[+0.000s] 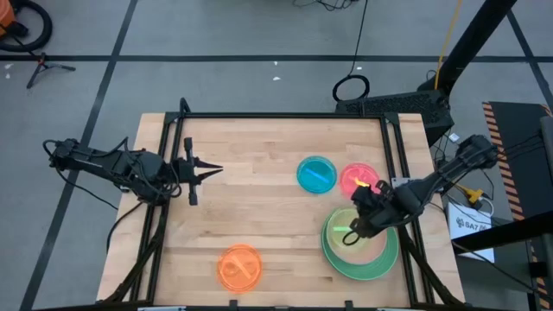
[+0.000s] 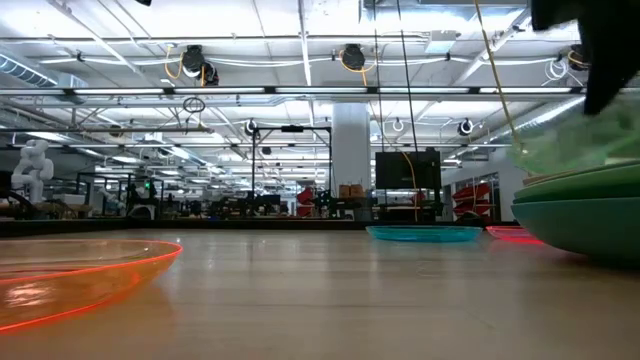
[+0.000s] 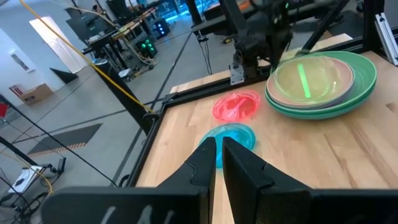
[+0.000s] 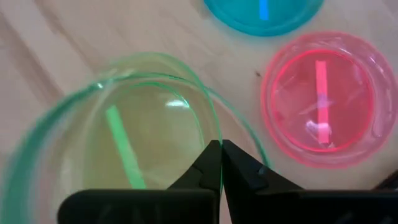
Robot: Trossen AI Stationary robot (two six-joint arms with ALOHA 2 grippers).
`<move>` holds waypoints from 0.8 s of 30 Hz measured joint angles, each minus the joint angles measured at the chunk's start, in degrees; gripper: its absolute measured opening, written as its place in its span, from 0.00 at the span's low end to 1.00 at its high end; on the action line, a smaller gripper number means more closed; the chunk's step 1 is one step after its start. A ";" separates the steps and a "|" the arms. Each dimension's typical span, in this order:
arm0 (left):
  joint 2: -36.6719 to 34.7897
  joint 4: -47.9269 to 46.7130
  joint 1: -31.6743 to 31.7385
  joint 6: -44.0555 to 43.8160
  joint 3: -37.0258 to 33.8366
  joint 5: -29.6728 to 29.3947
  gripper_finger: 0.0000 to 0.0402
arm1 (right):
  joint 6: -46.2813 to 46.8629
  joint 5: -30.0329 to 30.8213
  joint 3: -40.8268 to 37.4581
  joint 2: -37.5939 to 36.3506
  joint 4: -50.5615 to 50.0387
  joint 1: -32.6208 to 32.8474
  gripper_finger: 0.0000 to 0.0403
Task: Stack plastic plates
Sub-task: Stack the green transparent plate on top of the light pink plate, then stack the orange transparent plate on top of the green transparent plate
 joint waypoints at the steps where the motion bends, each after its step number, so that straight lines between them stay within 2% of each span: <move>1: 0.00 0.01 0.00 -0.02 0.00 0.00 0.09 | 0.10 -0.04 -2.93 -1.52 2.18 0.00 0.00; 5: 0.00 0.02 0.00 -0.52 0.00 0.00 0.09 | 0.07 -0.14 -12.17 -6.07 10.96 0.00 0.01; 8: 0.00 0.02 0.00 -1.06 0.00 0.00 0.09 | 0.27 -0.16 -15.96 -7.84 13.94 0.00 0.03; 14: 0.02 -0.20 0.00 -3.91 0.00 -0.02 0.09 | 1.06 -0.20 -16.95 -7.96 13.16 0.00 0.14; 24: 3.23 -3.78 0.00 -16.07 -0.02 -0.04 0.09 | 1.54 0.45 -16.95 -7.96 12.61 -0.14 0.36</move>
